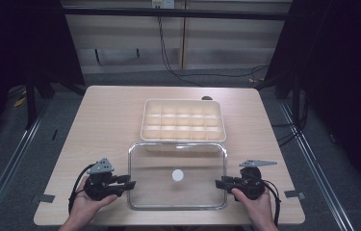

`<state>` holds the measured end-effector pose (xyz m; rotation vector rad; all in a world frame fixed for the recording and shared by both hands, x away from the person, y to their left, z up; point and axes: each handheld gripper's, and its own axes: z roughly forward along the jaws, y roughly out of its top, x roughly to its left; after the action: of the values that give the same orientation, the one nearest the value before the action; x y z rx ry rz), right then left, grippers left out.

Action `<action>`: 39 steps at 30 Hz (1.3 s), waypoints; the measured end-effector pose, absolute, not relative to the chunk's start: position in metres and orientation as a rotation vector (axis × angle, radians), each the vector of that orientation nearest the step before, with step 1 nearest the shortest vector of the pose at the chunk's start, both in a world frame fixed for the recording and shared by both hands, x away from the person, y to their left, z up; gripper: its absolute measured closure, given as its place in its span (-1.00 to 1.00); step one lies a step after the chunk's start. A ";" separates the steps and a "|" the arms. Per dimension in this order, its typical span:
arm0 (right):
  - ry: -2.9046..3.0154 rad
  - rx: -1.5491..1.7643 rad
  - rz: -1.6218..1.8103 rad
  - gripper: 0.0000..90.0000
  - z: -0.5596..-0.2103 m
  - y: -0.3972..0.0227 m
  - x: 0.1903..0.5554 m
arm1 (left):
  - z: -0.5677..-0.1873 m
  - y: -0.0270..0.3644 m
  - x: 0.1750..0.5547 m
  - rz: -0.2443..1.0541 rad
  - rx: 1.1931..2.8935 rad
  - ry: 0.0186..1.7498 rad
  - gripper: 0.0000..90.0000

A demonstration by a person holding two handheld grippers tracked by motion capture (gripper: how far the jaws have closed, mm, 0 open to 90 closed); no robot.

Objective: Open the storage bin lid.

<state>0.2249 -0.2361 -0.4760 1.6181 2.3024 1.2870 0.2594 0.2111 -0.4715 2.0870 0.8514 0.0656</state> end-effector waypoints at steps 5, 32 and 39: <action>2.310 1.623 1.278 0.29 -0.478 -0.236 0.224 | -0.475 0.211 0.261 0.047 2.089 0.864 0.40; 2.332 1.675 1.154 -0.03 -0.491 -0.225 0.234 | -0.486 0.207 0.272 0.009 2.116 0.924 0.33; 2.324 1.683 1.146 -0.04 -0.492 -0.229 0.233 | -0.488 0.203 0.273 -0.017 2.137 0.910 0.26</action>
<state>0.2329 -0.2286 -0.4923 1.6834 2.3239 1.1458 0.2731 0.2030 -0.4880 2.1369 0.9098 -0.0170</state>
